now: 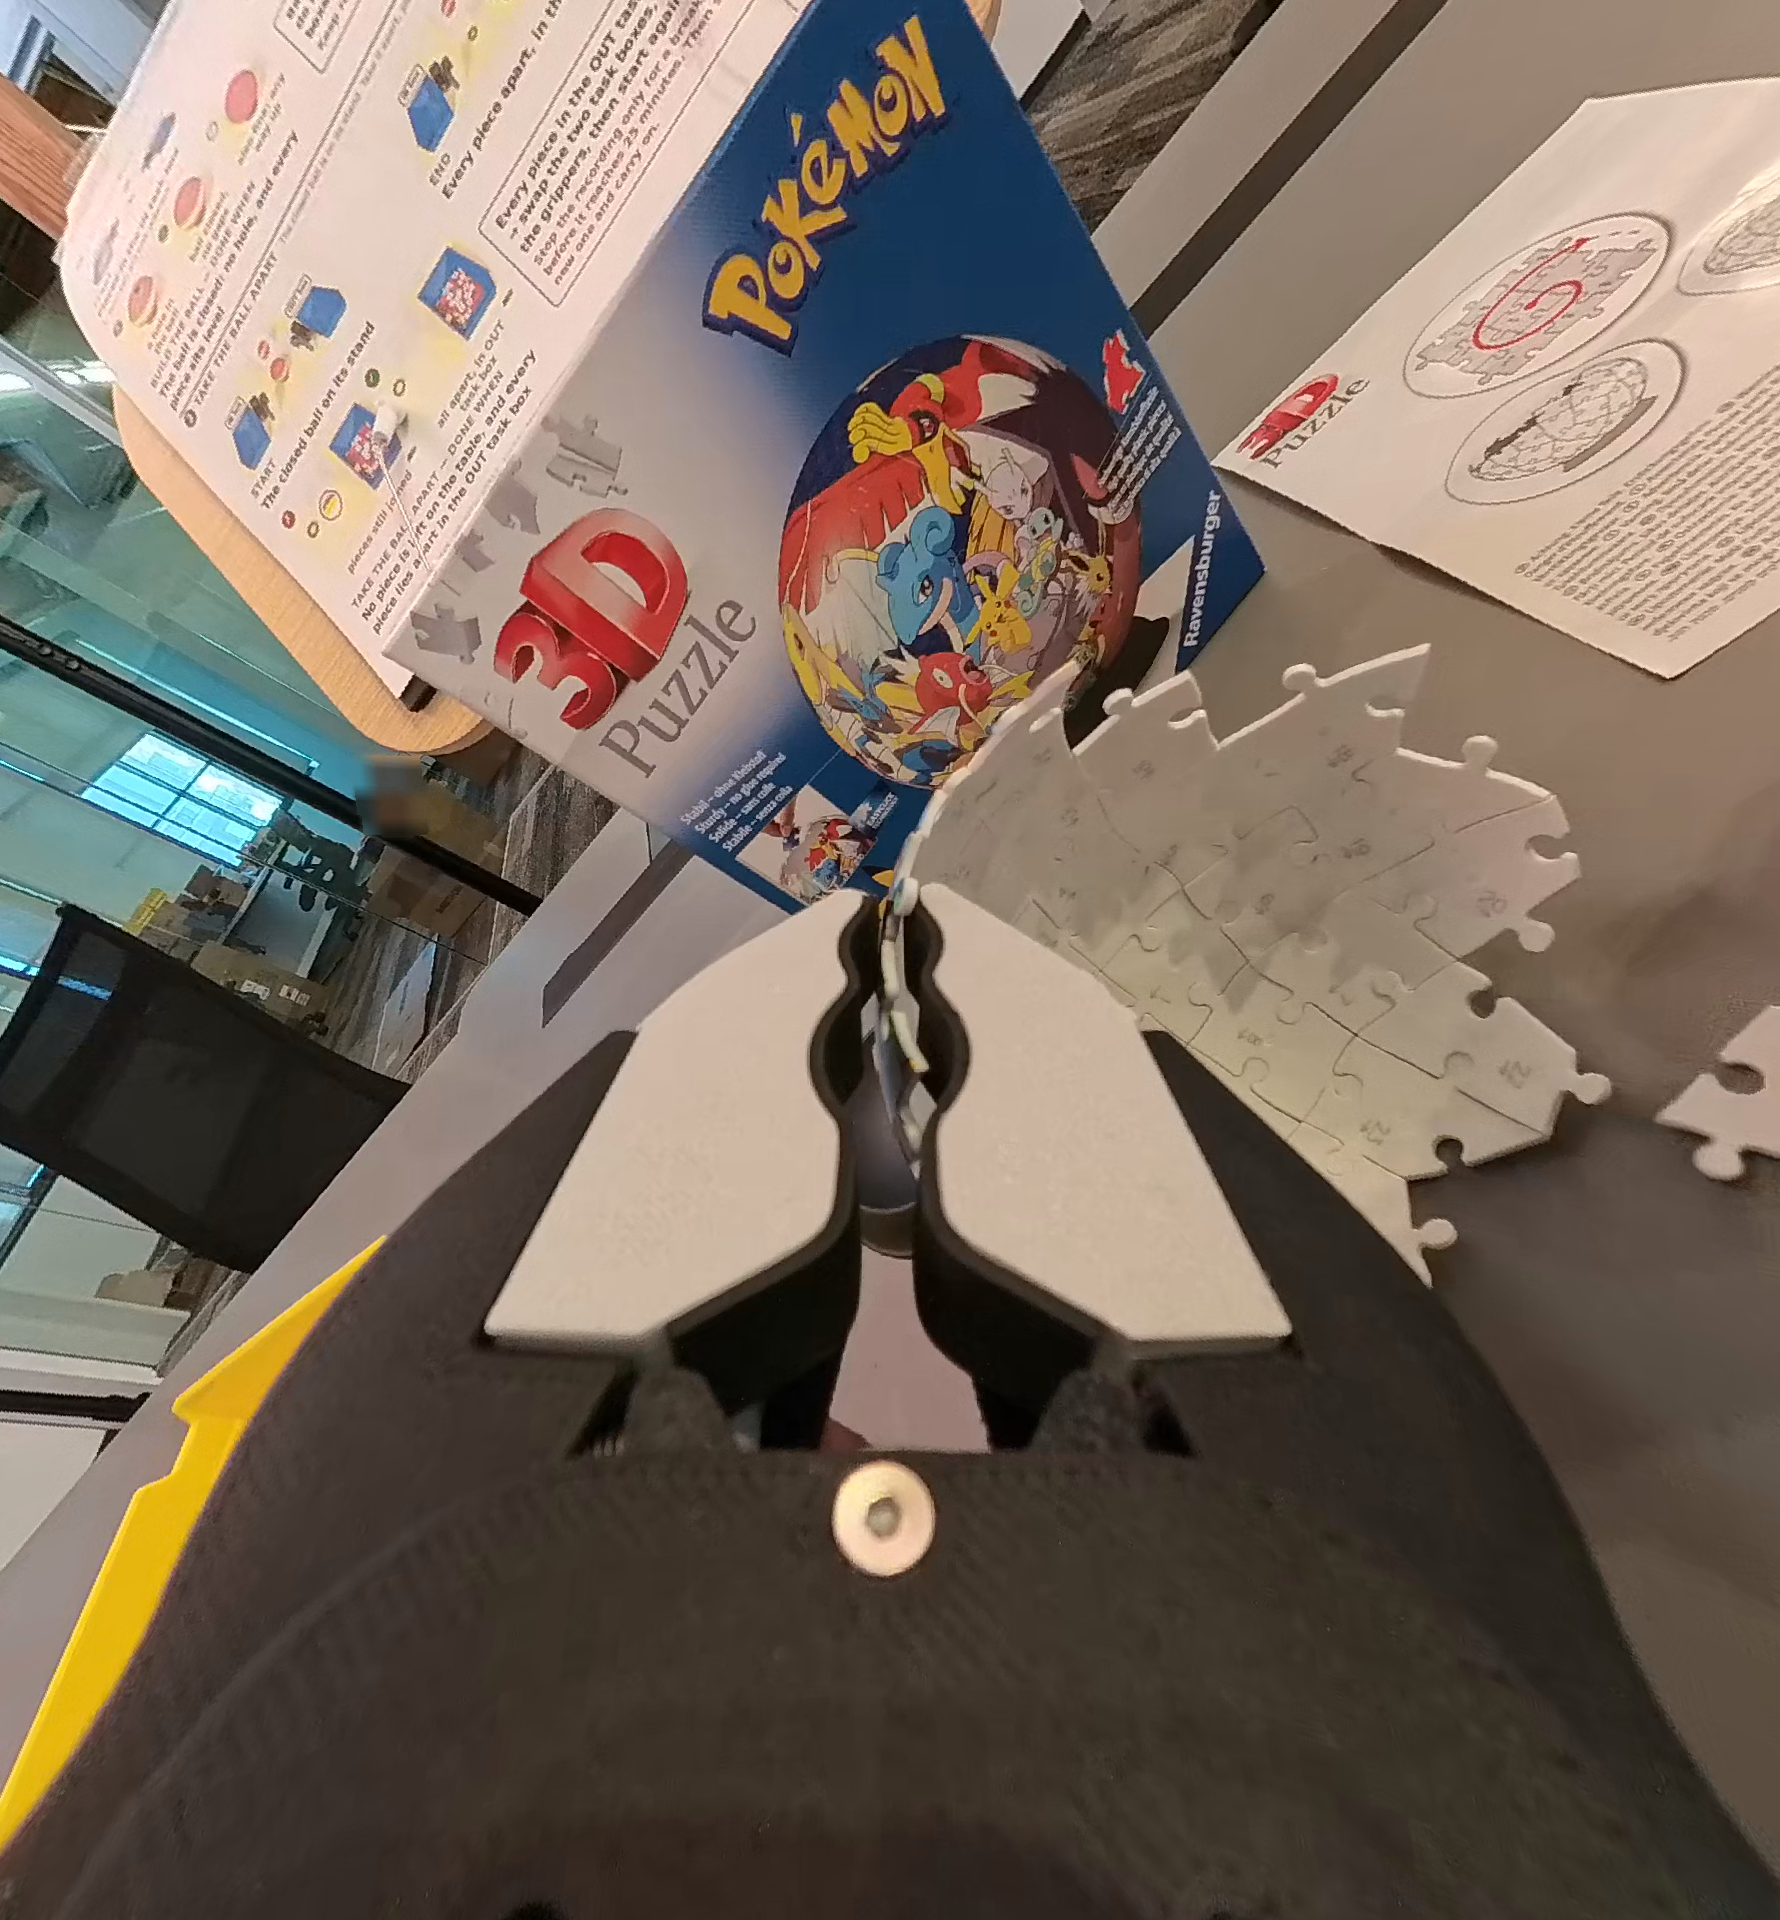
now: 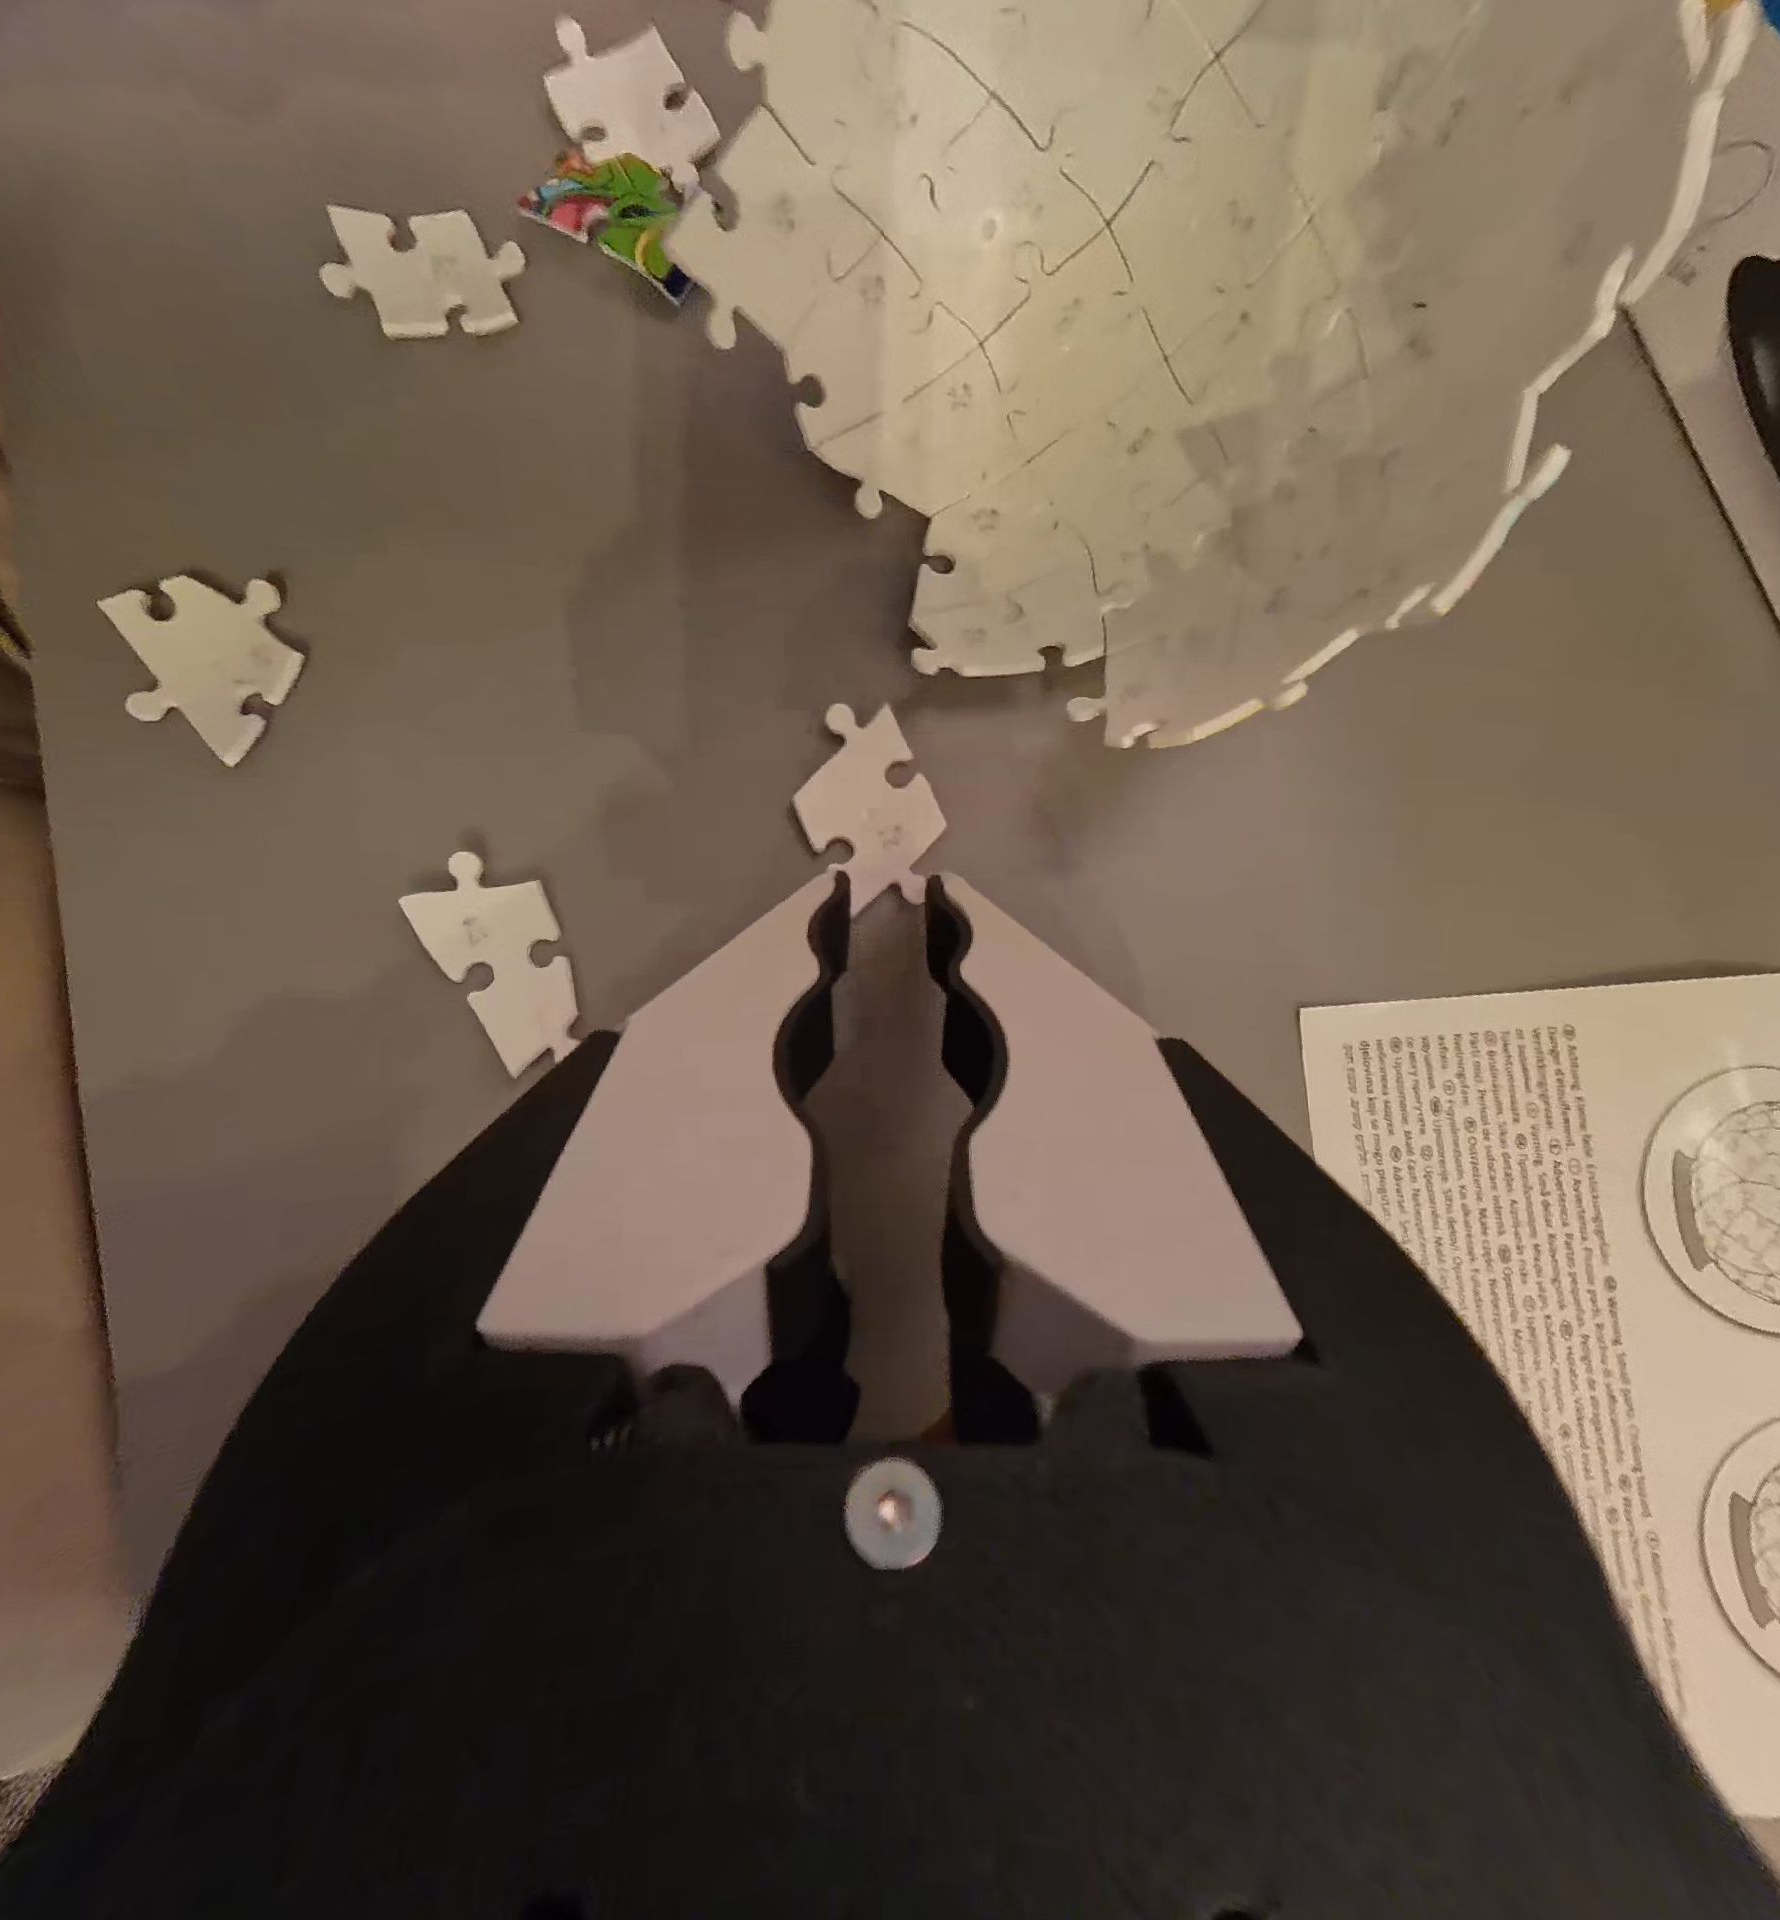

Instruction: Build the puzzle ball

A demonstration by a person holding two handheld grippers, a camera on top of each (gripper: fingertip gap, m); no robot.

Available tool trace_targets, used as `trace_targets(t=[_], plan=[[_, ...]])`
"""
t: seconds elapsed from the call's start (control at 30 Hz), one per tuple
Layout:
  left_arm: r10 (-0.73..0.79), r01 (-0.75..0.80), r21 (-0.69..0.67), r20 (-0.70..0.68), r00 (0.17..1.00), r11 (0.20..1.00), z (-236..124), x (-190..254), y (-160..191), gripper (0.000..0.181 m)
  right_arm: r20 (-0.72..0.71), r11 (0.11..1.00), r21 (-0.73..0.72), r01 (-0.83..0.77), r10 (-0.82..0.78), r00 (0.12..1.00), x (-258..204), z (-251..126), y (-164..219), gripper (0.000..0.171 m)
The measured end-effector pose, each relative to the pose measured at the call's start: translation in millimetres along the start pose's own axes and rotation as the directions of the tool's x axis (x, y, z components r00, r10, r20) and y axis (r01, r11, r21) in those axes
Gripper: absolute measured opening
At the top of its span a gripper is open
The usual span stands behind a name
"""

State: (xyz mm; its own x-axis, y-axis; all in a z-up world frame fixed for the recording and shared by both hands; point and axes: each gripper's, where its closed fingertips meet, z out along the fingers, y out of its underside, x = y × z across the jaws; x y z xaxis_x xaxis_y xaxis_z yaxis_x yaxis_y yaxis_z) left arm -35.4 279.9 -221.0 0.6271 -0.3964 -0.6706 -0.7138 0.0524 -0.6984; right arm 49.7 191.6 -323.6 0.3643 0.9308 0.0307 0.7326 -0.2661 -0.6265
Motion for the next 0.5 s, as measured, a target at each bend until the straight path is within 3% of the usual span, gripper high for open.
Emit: trace_targets(t=[0.2,0.33,0.5], plan=[[0.006,-0.006,-0.002,-0.002,1.000,1.000,1,1,-1,0.004,0.033,0.999,-0.007,0.031,-0.031,0.999,-2,0,2,0.020],[0.006,-0.006,-0.003,0.001,1.000,1.000,1,1,-1,0.004,0.010,0.998,-0.019,0.053,-0.053,0.999,-2,6,3,0.005],[0.008,-0.008,-0.004,0.002,1.000,1.000,1,0,-1,0.004,0.011,0.999,0.010,0.032,-0.032,0.999,-6,8,1,0.004]])
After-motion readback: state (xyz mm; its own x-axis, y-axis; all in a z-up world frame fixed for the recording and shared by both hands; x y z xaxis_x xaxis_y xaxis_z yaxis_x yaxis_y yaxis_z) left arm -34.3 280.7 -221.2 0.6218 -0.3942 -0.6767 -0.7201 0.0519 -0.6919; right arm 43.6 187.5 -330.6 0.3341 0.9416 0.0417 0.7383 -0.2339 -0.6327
